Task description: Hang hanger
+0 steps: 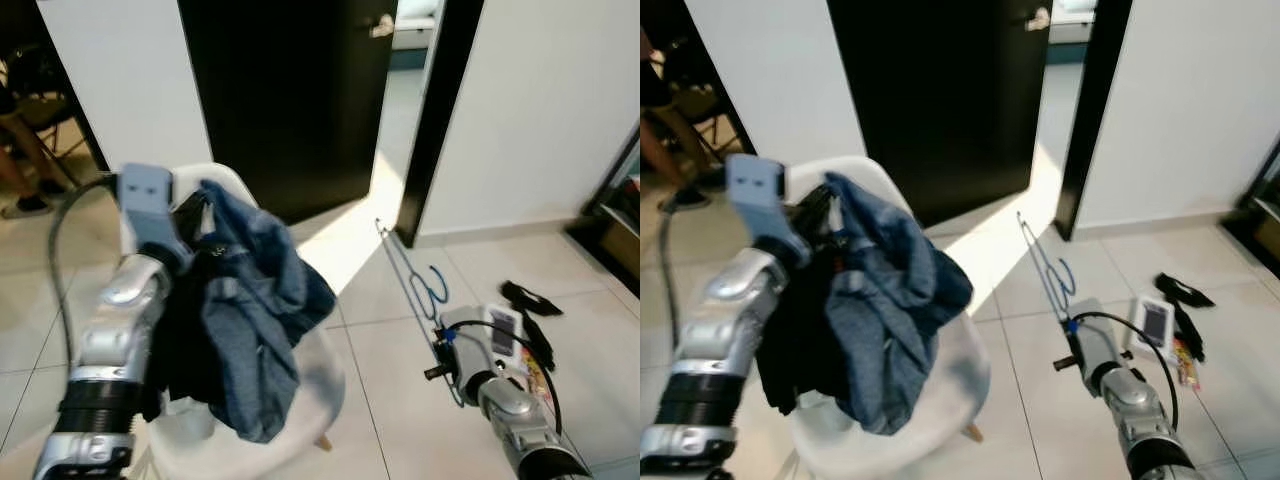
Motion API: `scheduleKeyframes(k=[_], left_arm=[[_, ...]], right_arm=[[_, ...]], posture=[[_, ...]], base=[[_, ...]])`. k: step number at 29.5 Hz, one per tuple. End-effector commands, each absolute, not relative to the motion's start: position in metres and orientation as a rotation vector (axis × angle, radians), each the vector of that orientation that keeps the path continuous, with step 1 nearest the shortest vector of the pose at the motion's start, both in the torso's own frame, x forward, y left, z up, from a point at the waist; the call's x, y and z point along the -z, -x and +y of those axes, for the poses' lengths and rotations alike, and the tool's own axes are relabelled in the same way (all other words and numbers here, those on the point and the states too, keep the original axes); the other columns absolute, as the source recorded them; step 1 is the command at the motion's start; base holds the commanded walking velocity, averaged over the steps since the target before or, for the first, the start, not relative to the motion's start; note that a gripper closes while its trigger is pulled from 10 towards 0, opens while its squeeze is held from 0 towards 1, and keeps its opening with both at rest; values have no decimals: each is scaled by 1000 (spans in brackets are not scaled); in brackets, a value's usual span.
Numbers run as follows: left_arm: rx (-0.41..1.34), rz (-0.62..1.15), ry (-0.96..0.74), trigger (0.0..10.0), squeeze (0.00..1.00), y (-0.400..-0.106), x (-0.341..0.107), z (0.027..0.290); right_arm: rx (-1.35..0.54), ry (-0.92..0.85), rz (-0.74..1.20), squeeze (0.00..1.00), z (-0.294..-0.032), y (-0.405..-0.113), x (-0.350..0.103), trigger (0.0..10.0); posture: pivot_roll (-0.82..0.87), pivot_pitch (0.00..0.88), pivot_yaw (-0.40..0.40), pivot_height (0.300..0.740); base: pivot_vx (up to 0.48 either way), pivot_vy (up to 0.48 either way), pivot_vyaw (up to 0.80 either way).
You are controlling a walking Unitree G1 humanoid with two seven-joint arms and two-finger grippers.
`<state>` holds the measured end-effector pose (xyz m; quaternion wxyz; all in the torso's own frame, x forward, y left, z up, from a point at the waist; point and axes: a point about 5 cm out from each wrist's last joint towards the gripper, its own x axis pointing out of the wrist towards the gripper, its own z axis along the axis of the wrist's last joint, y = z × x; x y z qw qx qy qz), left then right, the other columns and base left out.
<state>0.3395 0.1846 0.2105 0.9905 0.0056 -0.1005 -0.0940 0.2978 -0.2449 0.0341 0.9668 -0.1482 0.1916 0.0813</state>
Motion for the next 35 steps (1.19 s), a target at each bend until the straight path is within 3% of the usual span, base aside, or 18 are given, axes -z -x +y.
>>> scheduleKeyframes(k=[1,8,15,18,21,35], left_arm=[[159,-264,-13,10000,0,-336,-222,194],[155,-250,-15,10000,0,-333,-218,195],[260,-190,-55,10000,0,-324,-200,176],[435,-139,-81,10000,0,-314,-188,152],[446,-132,-63,10000,0,-313,-187,150],[203,-64,-215,10000,0,-323,-194,200]], right_arm=[[-187,266,345,0,-234,-304,-38,10000],[-181,247,328,0,-235,-307,-42,10000],[-180,244,331,0,-235,-307,-42,10000],[-180,246,335,0,-236,-307,-42,10000],[-182,247,339,0,-237,-306,-41,10000],[-193,259,363,0,-240,-304,-39,10000]], posture=[[-40,0,16,740],[-32,0,12,740],[-29,0,9,740],[-29,0,6,740],[-29,0,5,740],[-31,0,-1,740]], base=[[401,0,469],[224,0,67],[0,-125,0],[0,-459,0],[0,0,0],[0,0,0]])
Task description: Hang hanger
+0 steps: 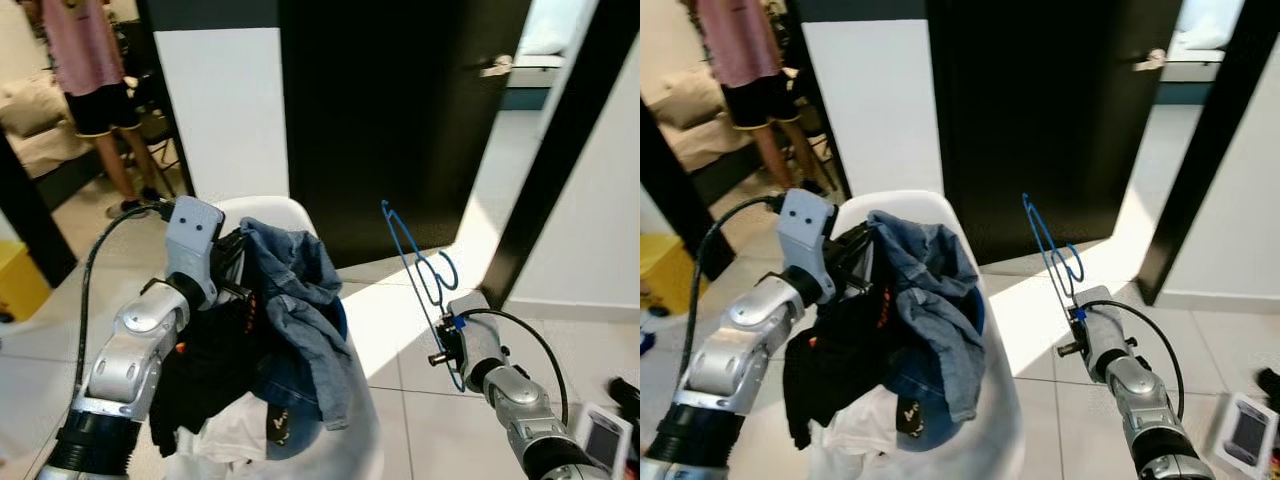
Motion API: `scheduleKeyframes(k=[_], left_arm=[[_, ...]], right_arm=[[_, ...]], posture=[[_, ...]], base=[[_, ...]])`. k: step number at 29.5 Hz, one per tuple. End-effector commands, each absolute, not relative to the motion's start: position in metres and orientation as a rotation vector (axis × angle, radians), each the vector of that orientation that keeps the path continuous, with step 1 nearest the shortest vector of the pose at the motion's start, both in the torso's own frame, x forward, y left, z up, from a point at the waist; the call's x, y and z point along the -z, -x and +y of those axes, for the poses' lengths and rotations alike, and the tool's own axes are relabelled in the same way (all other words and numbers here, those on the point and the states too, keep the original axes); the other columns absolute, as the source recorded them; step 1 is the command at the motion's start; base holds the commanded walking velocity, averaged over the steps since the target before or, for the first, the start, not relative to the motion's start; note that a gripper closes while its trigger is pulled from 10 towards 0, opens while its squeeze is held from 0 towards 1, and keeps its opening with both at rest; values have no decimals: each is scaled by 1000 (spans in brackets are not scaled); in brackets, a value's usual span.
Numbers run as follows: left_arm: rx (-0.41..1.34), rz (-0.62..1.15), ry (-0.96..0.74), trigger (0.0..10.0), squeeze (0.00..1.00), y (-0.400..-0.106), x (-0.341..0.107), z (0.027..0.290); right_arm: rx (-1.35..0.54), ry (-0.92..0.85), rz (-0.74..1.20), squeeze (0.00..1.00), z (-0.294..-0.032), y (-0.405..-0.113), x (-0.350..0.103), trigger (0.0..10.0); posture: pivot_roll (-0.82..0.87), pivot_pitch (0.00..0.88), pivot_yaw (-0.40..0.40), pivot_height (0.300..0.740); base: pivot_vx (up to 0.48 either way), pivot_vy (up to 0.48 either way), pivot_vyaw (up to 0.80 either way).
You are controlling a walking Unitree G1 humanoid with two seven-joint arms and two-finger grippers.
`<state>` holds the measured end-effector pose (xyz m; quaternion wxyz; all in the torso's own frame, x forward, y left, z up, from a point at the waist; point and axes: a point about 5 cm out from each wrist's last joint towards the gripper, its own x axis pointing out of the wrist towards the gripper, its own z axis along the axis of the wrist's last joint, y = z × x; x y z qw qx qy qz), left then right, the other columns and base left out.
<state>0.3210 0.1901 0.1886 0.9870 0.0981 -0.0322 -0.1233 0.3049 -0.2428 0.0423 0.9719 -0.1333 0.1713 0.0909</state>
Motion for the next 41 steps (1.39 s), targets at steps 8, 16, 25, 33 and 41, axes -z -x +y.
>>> scheduleKeyframes(k=[8,16,25,33,41], left_arm=[[289,148,-281,10000,1000,-312,-157,201],[551,190,-351,10000,1000,-288,-152,192],[694,13,-293,10000,1000,-278,-195,189],[982,91,-407,10000,1000,-264,-155,130],[1001,172,-520,10000,0,-269,-129,108]], right_arm=[[-201,262,372,0,-239,-304,-38,10000],[-206,259,378,0,-239,-303,-36,10000],[-202,258,375,0,-240,-303,-37,10000],[-192,273,377,0,-243,-307,-41,10000],[-166,285,376,0,-247,-308,-43,10000]], posture=[[-30,0,0,740],[-32,0,0,740],[-33,0,1,740],[-31,0,-10,740],[-44,0,2,740]], base=[[0,0,0],[0,0,0],[0,0,0],[0,0,0],[0,0,0]])
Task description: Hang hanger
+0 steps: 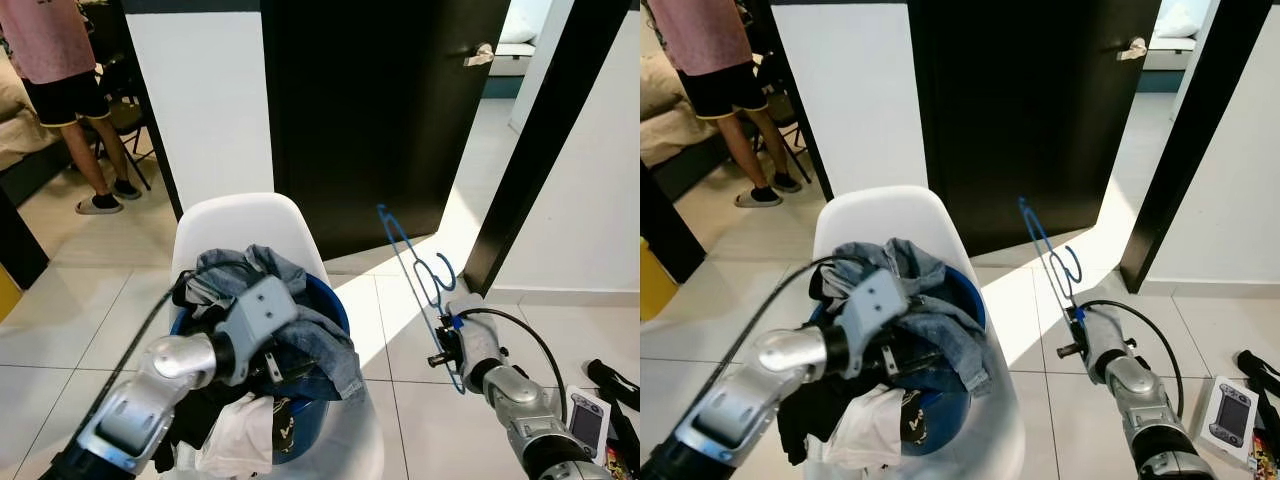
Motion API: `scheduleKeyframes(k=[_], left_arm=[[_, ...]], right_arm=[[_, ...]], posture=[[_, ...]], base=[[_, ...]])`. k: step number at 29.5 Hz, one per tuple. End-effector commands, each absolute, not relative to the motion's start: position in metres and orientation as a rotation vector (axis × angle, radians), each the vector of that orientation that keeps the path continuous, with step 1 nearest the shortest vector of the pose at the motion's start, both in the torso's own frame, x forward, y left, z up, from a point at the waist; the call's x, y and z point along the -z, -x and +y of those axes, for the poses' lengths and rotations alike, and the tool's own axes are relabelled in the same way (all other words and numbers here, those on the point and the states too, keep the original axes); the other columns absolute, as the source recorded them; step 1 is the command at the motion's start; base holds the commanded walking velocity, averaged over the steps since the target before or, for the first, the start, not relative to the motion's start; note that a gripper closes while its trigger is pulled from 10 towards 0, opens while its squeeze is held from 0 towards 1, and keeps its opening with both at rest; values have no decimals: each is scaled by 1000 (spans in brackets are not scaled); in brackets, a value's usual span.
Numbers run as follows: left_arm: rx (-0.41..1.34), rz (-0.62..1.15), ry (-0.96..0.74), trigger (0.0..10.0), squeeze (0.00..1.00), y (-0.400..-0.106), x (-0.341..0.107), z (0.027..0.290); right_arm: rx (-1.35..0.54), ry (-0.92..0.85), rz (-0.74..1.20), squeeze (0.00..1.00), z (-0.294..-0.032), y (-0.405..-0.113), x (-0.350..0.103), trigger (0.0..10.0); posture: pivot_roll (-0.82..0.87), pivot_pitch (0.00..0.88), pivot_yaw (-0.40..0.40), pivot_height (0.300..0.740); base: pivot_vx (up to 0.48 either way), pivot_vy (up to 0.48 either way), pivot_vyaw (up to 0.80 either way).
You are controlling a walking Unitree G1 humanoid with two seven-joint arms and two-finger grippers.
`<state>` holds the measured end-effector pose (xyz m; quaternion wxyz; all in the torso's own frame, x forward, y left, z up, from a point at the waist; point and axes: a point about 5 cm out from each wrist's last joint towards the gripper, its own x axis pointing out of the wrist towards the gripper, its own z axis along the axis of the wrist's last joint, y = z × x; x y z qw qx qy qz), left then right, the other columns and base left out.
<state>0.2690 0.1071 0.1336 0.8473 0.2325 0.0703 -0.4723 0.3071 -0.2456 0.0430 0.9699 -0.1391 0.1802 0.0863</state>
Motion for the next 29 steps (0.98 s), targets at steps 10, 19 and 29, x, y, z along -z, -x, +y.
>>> scheduleKeyframes(k=[10,19,29], left_arm=[[962,298,-736,10000,0,-276,-99,116],[938,334,-762,10000,0,-279,-88,120],[870,300,-685,0,0,-288,-90,129]], right_arm=[[-139,284,378,0,-253,-307,-44,10000],[-120,286,378,0,-257,-306,-45,10000],[-119,287,371,0,-254,-310,-47,10000]], posture=[[-45,0,7,740],[-50,0,8,740],[-54,0,6,740]], base=[[0,0,0],[0,0,0],[0,0,0]])
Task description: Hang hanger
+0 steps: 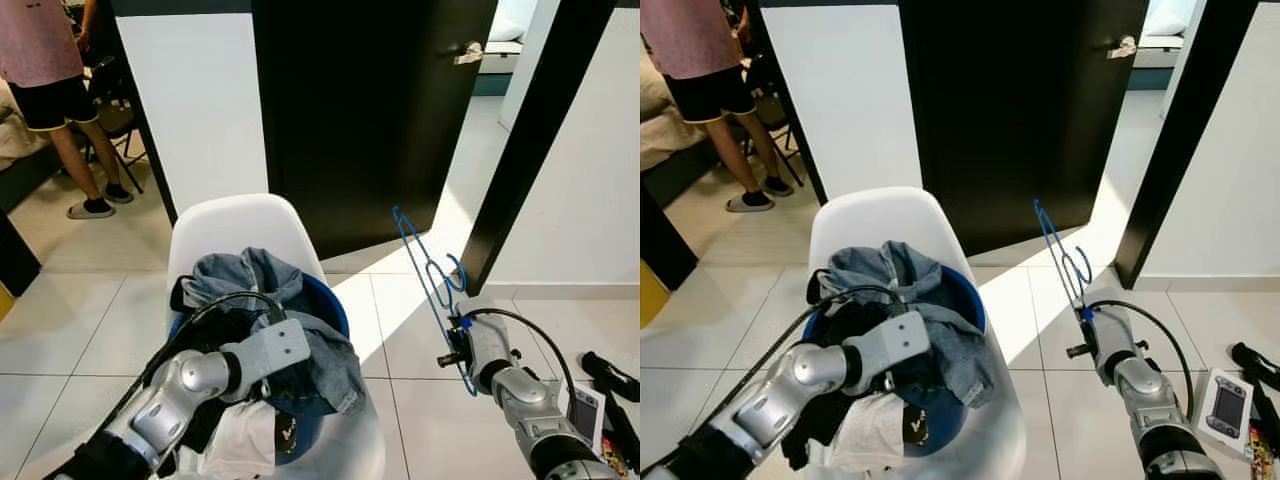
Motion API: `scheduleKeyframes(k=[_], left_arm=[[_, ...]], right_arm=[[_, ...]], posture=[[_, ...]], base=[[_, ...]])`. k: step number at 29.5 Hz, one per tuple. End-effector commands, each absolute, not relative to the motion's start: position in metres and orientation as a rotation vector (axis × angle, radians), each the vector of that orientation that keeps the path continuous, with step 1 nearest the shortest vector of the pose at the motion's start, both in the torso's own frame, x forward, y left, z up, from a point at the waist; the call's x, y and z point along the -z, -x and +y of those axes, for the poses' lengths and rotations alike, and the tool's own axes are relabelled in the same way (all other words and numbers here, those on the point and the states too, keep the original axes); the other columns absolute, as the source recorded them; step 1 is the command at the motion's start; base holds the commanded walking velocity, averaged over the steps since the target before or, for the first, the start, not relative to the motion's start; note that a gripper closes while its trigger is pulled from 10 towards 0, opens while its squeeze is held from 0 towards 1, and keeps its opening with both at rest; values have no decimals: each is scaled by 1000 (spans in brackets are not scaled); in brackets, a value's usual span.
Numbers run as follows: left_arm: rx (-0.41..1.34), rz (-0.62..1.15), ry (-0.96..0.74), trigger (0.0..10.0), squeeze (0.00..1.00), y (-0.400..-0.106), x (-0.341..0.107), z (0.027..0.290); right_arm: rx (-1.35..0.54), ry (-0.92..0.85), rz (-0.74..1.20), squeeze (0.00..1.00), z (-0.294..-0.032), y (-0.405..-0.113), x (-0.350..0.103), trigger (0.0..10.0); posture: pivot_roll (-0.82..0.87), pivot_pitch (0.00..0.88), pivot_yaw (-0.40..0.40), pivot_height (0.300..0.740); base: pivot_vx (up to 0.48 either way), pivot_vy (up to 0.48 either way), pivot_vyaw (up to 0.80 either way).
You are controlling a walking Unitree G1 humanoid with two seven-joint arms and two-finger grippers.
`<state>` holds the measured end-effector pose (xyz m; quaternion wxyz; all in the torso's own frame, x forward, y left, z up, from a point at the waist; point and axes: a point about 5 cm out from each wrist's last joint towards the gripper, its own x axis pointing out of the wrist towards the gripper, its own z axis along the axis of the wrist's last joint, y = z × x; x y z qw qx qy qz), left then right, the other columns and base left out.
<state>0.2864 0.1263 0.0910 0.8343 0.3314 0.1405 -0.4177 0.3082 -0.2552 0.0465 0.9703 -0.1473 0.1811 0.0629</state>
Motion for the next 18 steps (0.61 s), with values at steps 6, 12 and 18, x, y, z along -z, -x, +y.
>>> scheduleKeyframes(k=[6,12,18], left_arm=[[849,289,-669,0,0,-291,-93,136],[850,260,-658,0,0,-293,-98,137],[835,99,-566,0,0,-302,-132,132]], right_arm=[[-118,282,365,0,-254,-309,-47,10000],[-114,281,360,0,-255,-310,-48,10000],[-108,278,356,0,-255,-311,-49,10000]], posture=[[-55,0,7,740],[-56,0,8,740],[-60,0,12,740]], base=[[0,0,0],[0,0,0],[0,0,0]])
